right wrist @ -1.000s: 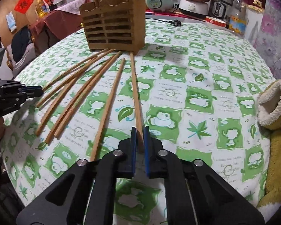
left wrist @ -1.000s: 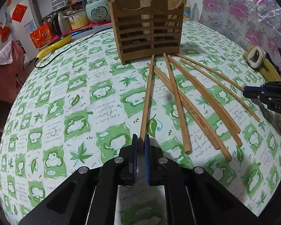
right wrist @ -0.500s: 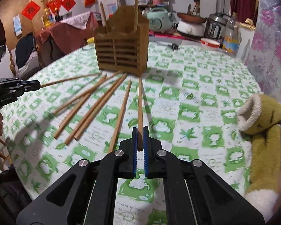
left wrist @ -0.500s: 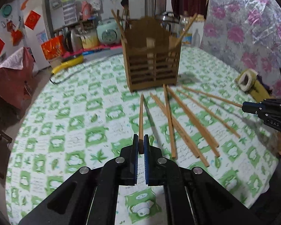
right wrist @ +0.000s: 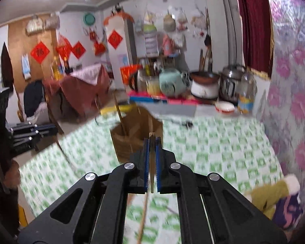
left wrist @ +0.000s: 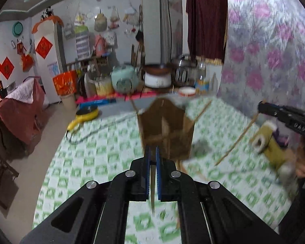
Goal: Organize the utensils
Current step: 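Carry both held chopsticks up over the holder and insert them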
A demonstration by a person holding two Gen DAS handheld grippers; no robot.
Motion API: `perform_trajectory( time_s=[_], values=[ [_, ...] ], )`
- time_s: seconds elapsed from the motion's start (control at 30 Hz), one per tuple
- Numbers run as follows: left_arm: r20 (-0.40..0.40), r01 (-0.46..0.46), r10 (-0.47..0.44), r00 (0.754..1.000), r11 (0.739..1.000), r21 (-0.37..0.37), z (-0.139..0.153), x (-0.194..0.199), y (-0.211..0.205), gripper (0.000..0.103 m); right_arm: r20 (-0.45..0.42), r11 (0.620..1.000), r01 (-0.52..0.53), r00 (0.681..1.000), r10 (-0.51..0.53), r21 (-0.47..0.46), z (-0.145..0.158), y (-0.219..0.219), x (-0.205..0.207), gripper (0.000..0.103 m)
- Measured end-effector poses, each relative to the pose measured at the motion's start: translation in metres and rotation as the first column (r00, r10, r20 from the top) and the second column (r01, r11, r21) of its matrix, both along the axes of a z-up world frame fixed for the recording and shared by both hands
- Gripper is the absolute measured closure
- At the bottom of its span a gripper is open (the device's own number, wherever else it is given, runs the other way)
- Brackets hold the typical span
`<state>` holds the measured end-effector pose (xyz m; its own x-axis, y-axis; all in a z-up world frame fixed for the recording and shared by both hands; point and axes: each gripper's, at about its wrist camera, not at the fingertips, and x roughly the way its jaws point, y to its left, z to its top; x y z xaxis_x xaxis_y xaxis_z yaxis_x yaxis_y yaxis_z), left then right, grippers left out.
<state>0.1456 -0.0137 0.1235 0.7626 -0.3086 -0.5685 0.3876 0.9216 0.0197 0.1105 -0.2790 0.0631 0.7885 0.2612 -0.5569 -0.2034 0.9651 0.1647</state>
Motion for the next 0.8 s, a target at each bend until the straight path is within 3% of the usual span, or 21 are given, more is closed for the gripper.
perform_trajectory(
  time_s=[0.23, 0.3, 0.4, 0.47, 0.53, 0.67, 0.8],
  values=[
    [0.120, 0.001, 0.016, 0.993, 0.991, -0.137, 0.068, 0.023, -0.009, 0.097, 0.128, 0.993, -0.018, 0.992, 0.003, 0.115, 0.047, 0.018, 0.034, 0.096],
    [0.150, -0.008, 0.034, 0.988, 0.985, -0.170, 0.079, 0.029, -0.011, 0.097, 0.156, 0.991, -0.005, 0.988, -0.016, 0.131, 0.052, 0.023, 0.043, 0.096],
    [0.127, 0.007, 0.019, 0.992, 0.980, -0.201, 0.076, 0.037, -0.013, 0.097, 0.152, 0.986, -0.014, 0.988, -0.012, 0.169, 0.046, 0.024, 0.054, 0.096],
    [0.069, 0.002, 0.006, 0.998, 0.994, -0.108, 0.052, 0.044, -0.023, 0.091, 0.131, 0.989, -0.016, 0.991, -0.003, 0.149, 0.039, 0.024, 0.061, 0.096],
    [-0.014, -0.005, 0.005, 1.000, 1.000, 0.000, 0.016, 0.052, -0.030, 0.043, 0.119, 0.988, -0.010, 0.993, -0.008, 0.153, 0.035, 0.020, 0.067, 0.096],
    [-0.176, 0.016, 0.002, 0.984, 0.995, 0.100, -0.055, 0.061, -0.031, 0.042, 0.079, 0.985, -0.005, 0.997, -0.008, 0.172, 0.026, 0.017, 0.079, 0.096],
    [-0.377, 0.050, -0.004, 0.926, 0.992, 0.114, -0.123, 0.080, -0.032, 0.055, 0.069, 0.985, -0.005, 0.998, -0.007, 0.174, 0.022, 0.017, 0.079, 0.096]
  ],
)
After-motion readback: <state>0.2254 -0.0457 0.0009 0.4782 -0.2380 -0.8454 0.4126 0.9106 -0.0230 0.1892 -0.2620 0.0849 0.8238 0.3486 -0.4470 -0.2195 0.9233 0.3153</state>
